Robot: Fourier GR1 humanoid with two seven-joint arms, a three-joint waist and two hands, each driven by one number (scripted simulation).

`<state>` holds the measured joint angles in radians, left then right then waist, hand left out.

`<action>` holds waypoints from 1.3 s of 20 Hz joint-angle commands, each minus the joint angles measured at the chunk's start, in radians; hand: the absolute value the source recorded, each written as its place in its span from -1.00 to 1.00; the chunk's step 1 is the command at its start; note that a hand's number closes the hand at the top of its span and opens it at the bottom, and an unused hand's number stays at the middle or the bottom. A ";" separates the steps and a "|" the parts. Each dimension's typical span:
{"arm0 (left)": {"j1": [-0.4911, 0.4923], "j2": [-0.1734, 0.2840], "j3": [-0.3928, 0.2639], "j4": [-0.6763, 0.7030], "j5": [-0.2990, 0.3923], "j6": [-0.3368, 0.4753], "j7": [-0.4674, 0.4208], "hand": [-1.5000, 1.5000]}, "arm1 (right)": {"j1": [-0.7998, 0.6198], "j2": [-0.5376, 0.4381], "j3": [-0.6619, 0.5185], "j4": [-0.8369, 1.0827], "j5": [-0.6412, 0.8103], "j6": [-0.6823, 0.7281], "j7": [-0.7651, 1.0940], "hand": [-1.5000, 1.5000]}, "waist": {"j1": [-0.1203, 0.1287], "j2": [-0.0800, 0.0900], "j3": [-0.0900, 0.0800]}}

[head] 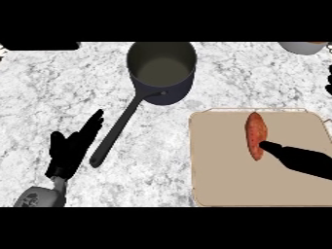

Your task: Pick the sweet potato from the tray and place it in the pot

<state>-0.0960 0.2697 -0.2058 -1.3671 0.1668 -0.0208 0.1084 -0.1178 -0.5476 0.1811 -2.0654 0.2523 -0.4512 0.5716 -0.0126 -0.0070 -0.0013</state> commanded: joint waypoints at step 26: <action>0.032 -0.058 0.056 -0.040 -0.069 -0.066 0.049 0.00 | 0.052 0.069 -0.172 0.301 -0.167 0.427 -0.016 -1.00 | 0.011 0.006 0.001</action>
<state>-0.0836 0.2160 -0.1605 -1.3864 0.1010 -0.0705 0.1176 -0.1067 -0.4838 0.0842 -1.7608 0.1150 -0.0686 0.6197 -0.0005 -0.0028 0.0028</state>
